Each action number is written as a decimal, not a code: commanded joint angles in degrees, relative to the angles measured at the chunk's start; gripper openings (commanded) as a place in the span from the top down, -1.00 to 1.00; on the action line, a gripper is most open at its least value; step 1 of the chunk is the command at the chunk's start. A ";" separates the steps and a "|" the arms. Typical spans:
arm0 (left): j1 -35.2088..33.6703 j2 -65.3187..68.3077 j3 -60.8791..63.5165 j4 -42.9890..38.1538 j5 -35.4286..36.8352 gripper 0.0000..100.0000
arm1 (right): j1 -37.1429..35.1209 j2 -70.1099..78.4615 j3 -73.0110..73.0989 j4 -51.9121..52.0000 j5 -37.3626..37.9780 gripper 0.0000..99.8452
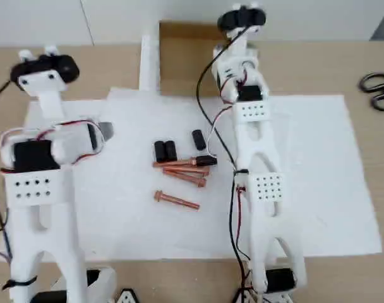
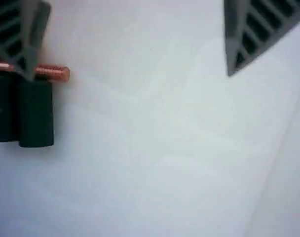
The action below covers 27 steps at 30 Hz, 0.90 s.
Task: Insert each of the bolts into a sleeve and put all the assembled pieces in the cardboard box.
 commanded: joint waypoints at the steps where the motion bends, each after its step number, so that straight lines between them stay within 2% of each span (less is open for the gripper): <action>1: 0.00 -1.41 -0.31 -0.26 -0.53 0.52 | -0.75 -1.54 -2.99 -1.27 -0.26 0.34; 5: 0.00 -1.41 -0.31 -0.26 -0.53 0.52 | -1.10 -1.63 -4.22 -1.27 -0.26 0.34; 10: 0.09 -1.49 -0.31 -0.26 -0.53 0.52 | -2.42 -1.63 -14.24 2.51 -0.18 0.34; 20: 0.18 -1.76 -0.31 -0.26 -0.53 0.52 | -5.58 -14.90 -14.15 13.32 -0.44 0.34; 27: 0.18 -1.76 -0.31 -0.26 -0.53 0.52 | -7.16 -10.59 -12.75 13.05 -0.44 0.34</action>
